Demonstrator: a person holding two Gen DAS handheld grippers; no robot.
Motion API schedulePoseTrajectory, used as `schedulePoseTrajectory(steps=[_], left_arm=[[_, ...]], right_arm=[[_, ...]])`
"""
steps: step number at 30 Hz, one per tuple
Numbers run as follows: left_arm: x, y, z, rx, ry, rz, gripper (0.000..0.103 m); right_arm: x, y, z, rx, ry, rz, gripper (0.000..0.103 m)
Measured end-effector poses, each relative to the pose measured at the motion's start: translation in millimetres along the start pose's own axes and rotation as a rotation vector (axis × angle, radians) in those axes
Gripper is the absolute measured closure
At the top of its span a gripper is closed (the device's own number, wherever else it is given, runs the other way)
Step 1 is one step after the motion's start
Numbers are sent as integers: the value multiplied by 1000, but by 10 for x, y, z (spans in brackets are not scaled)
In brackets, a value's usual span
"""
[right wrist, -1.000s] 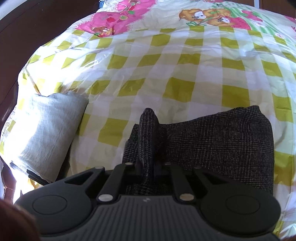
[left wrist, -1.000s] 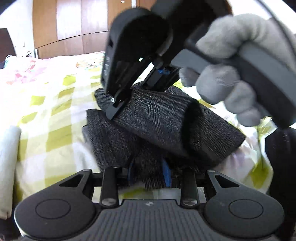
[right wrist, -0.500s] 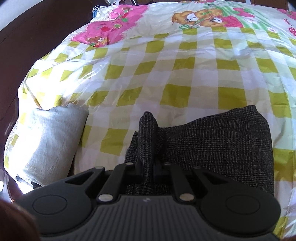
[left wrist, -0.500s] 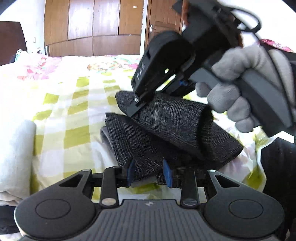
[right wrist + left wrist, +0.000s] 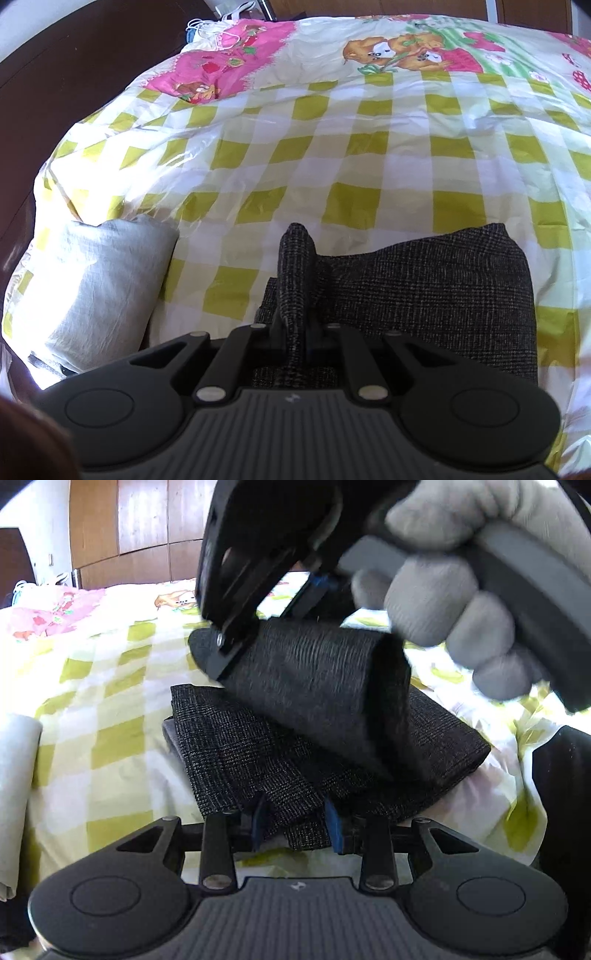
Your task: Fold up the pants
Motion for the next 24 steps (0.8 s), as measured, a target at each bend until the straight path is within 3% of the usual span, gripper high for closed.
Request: schedulePoseTrajectory(steps=[4, 8, 16, 24], left_arm=[[-16, -24, -8, -5, 13, 1, 58], [-33, -26, -18, -10, 17, 7, 58], [-60, 61, -26, 6, 27, 25, 58], [-152, 480, -123, 56, 77, 32, 58]], right_arm=[[-63, -182, -24, -28, 14, -19, 92], [-43, -243, -7, 0, -46, -25, 82], [-44, -368, -101, -22, -9, 5, 85], [-18, -379, -83, 3, -1, -12, 83]])
Point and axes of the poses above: each gripper's, at about its wrist camera, not at the fingertips, and y roughly against the way its jaws point, z to its right, x to its top, the point moved 5 cm from there along -y, roughly the way its jaws point, and after that the axes turned 14 degrees about -y, right-handed, at the moved point
